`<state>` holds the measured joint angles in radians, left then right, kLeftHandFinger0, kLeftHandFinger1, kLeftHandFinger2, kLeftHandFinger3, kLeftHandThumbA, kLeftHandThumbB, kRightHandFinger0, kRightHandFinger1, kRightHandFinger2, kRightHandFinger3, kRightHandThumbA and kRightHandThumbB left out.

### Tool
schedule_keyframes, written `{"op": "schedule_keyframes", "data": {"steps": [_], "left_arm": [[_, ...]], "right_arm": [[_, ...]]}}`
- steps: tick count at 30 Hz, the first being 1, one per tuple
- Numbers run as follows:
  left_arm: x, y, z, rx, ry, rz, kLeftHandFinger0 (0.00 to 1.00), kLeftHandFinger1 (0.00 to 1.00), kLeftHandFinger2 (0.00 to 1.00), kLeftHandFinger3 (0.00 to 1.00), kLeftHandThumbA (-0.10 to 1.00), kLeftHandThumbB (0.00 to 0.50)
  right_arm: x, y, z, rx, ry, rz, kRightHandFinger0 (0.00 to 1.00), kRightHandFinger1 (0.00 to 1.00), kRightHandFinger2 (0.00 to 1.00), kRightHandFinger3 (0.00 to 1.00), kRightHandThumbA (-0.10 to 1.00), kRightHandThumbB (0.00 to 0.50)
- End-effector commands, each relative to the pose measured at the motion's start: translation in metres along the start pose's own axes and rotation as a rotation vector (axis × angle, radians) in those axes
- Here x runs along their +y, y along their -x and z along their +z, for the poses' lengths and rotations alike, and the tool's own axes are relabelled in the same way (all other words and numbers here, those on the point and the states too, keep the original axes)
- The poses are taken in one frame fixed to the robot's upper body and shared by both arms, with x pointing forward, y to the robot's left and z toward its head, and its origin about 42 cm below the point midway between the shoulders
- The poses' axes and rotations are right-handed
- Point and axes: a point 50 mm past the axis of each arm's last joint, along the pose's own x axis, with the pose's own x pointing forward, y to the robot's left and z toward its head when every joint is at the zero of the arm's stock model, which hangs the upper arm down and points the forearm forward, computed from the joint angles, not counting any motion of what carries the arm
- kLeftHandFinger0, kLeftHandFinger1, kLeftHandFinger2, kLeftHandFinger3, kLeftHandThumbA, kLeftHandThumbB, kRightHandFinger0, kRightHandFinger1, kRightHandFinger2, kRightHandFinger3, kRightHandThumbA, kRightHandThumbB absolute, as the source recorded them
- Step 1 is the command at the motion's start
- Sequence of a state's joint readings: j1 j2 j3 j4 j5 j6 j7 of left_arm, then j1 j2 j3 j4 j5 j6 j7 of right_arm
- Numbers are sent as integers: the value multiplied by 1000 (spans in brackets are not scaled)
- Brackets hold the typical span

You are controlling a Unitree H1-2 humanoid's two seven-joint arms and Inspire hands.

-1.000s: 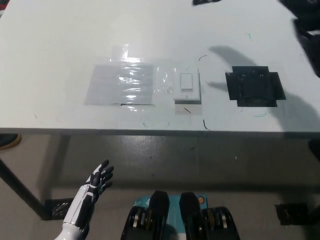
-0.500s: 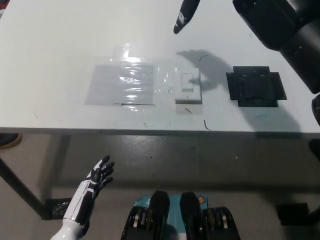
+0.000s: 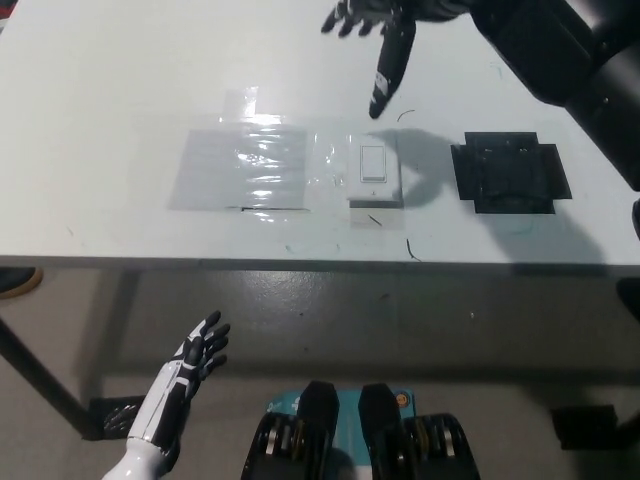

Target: A white switch is kept at the centre of the table close to the robot and the robot uses its right hand to press it to turn it on

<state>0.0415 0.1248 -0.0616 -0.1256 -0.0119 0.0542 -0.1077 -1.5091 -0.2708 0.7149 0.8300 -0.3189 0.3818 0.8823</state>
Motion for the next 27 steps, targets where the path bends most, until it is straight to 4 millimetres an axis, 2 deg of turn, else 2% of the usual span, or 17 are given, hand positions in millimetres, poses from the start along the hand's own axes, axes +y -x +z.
{"op": "schedule_keyframes", "data": {"steps": [1,6,8,11,17,18,21,27], "left_arm": [[1,-2,11,-61,-25,-24,1000,1000,1000,1000,1000,134],[-1,1,9,-42,-20,-31,1000,1000,1000,1000,1000,151],[-1,2,9,-49,-32,-29,1000,1000,1000,1000,1000,139],[0,3,8,-53,-37,-33,1000,1000,1000,1000,1000,138],[-1,4,10,-40,-36,-19,1000,1000,1000,1000,1000,133],[-1,4,10,-38,-35,-18,1000,1000,1000,1000,1000,140],[-1,4,10,-44,-20,-22,1000,1000,1000,1000,1000,112],[0,6,9,-41,-24,-22,1000,1000,1000,1000,1000,131]], "right_arm": [[-8,14,0,33,8,49,1000,1000,1000,1000,1000,247],[13,-3,-9,47,-25,112,1000,1000,1000,1000,1000,274],[23,-10,-15,53,-74,118,1000,1000,1000,1000,1000,293],[34,-21,-19,63,-53,123,1000,1000,1000,1000,1000,302],[51,-42,-27,68,-21,115,1000,1000,1000,1000,1000,288],[53,-44,-29,71,-35,115,1000,1000,1000,1000,1000,287],[54,-47,-32,75,-51,113,1000,1000,1000,1000,1000,283],[51,-51,-33,82,-29,90,1000,1000,1000,1000,1000,288]]}}
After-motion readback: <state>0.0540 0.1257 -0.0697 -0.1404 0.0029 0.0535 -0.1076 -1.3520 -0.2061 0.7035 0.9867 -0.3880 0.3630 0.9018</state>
